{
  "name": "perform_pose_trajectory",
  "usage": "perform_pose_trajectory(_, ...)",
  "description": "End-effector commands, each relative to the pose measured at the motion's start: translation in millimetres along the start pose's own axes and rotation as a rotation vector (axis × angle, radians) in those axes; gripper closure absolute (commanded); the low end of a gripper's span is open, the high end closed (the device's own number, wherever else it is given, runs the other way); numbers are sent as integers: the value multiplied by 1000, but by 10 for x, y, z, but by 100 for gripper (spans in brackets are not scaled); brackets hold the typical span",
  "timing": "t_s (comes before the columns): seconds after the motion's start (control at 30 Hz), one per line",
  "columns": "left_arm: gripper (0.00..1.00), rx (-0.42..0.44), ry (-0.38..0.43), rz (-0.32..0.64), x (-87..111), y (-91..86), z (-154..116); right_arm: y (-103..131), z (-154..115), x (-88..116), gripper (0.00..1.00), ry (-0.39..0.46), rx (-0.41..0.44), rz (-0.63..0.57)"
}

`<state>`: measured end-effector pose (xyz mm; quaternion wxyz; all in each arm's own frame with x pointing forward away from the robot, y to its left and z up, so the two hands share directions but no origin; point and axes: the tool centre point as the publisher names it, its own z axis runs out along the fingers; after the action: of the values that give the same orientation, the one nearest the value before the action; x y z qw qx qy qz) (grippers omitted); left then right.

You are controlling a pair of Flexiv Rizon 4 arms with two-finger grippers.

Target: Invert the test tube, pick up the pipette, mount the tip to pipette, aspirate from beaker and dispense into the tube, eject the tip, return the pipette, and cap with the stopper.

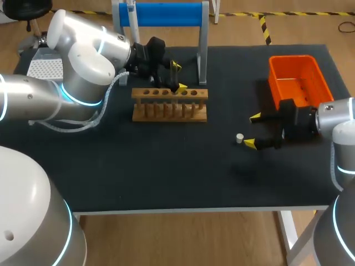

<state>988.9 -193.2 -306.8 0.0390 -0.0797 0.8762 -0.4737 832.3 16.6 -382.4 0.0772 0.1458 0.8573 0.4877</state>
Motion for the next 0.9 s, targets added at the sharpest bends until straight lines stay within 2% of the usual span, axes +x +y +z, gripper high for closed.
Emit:
perform_pose_trajectory(0.03,0,-3,2,-1,-8,-4,3,-13,34,-15,0,4,10,2)
perform_pose_trajectory(0.9,0,-3,2,-1,-8,-4,3,-116,276,-35,0,-1,70,19)
